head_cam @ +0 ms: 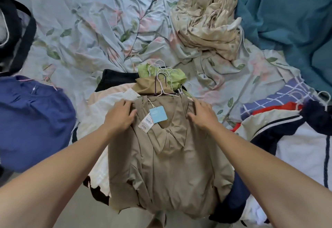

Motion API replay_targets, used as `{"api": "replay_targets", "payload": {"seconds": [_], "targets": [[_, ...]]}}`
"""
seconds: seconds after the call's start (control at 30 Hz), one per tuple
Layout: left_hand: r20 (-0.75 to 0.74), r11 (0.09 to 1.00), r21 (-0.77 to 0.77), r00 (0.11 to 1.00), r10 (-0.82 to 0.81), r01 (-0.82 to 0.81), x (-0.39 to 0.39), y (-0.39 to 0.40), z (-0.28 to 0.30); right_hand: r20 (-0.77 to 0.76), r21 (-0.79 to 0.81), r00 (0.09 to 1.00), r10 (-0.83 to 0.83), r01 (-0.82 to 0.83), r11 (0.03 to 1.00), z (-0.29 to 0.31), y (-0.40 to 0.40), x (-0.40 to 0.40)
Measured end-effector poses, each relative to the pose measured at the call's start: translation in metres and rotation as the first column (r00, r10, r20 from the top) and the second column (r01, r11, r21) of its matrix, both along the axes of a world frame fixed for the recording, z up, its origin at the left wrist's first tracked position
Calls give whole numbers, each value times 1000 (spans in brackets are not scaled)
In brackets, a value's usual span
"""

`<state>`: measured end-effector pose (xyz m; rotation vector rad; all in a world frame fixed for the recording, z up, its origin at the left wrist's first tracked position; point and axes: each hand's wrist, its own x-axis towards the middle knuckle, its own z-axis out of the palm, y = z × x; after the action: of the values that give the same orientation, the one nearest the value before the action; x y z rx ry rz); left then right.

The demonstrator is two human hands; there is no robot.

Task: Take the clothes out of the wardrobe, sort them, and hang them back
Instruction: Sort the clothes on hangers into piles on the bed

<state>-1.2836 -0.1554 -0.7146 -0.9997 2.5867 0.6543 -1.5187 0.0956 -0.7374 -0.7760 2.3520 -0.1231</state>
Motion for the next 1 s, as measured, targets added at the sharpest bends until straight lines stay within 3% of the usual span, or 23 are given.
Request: {"api": "replay_targets", "payload": {"seconds": [0.1, 0.2, 0.33, 0.5, 0.6, 0.73, 0.83, 1.0], "targets": [[7, 996, -81, 1000, -25, 26, -2, -2, -15, -46, 21, 999, -9, 10, 1000, -13, 2, -5], [-7, 984, -174, 999, -43, 41, 1, 2, -14, -157, -73, 987, -28, 17, 997, -11, 8, -1], [-12, 981, -182, 997, -77, 74, 4, 15, 12, -143, -169, 987, -69, 44, 985, 19, 18, 13], [-114, 1000, 22, 993, 16, -14, 9, 37, 73, 61, -334, 991, -118, 132, 933, 91, 34, 38], [-133, 994, 107, 990, 40, -26, 20, 57, 114, 105, -395, 986, -126, 157, 905, 138, 54, 54], [-184, 992, 108, 982, -45, 65, 38, 95, 179, 108, -410, 987, -119, 153, 899, 197, 92, 85], [-141, 981, 106, 979, -145, 160, 53, 132, 228, 98, -419, 988, -121, 151, 895, 238, 125, 110], [-268, 991, 86, 960, -77, 103, 100, 215, 293, 129, -505, 985, -111, 162, 848, 304, 196, 154]]}}
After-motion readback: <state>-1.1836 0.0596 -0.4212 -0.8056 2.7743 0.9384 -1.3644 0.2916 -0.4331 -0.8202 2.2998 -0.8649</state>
